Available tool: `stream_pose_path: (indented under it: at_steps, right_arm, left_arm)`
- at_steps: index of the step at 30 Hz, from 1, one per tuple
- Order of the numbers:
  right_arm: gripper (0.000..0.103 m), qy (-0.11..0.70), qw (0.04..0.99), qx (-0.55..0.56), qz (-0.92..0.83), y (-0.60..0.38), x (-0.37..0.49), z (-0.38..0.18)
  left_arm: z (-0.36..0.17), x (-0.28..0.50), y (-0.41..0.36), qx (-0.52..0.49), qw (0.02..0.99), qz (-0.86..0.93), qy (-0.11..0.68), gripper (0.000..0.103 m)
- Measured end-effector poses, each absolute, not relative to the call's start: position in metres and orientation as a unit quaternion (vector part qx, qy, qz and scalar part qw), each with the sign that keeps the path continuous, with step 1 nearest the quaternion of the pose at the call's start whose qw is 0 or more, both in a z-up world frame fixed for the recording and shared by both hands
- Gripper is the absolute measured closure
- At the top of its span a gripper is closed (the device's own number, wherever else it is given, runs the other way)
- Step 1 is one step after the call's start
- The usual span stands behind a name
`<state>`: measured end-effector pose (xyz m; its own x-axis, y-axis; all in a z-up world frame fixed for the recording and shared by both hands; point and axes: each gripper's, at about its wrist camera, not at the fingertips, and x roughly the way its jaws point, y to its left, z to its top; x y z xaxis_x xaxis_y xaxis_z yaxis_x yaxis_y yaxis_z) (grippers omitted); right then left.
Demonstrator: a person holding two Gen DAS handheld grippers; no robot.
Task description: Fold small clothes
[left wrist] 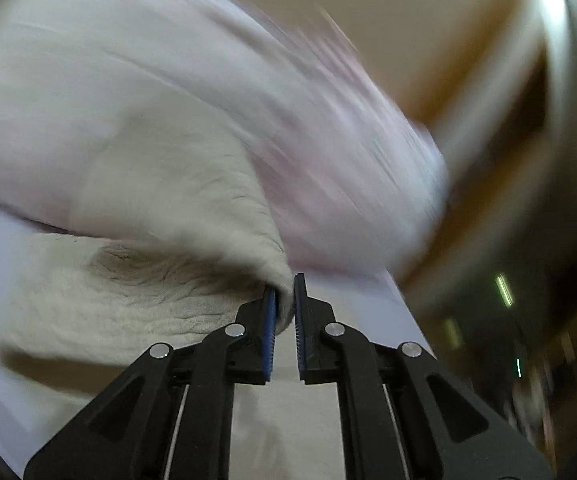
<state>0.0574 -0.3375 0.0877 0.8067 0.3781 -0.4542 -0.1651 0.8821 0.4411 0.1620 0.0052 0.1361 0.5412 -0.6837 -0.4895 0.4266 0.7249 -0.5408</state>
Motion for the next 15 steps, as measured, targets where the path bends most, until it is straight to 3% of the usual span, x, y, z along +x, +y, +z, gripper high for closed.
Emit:
stream_pose_path:
  at_steps: [3,8,10,12,15]
  right_arm:
    - [0.018,0.282,0.926,0.205,0.146,-0.35,0.041,0.084]
    - [0.013,0.295,0.91,0.214,0.195,-0.373,-0.007,0.078]
    - [0.013,0.311,0.893,0.229,0.23,-0.377,-0.022,0.071]
    - [0.013,0.334,0.867,0.249,0.274,-0.376,-0.044,0.062]
    - [0.013,0.372,0.831,0.272,0.312,-0.373,-0.074,0.048]
  left_arm:
    - [0.112,0.156,-0.051,-0.129,0.829,-0.36,0.408,0.096]
    - [0.113,0.102,0.006,-0.117,0.846,-0.341,0.392,0.095]
    - [0.114,0.074,0.047,-0.118,0.854,-0.324,0.389,0.067]
    - [0.112,0.033,0.088,-0.119,0.865,-0.298,0.385,0.047]
    - [0.1,-0.014,0.136,-0.14,0.859,-0.277,0.407,0.043]
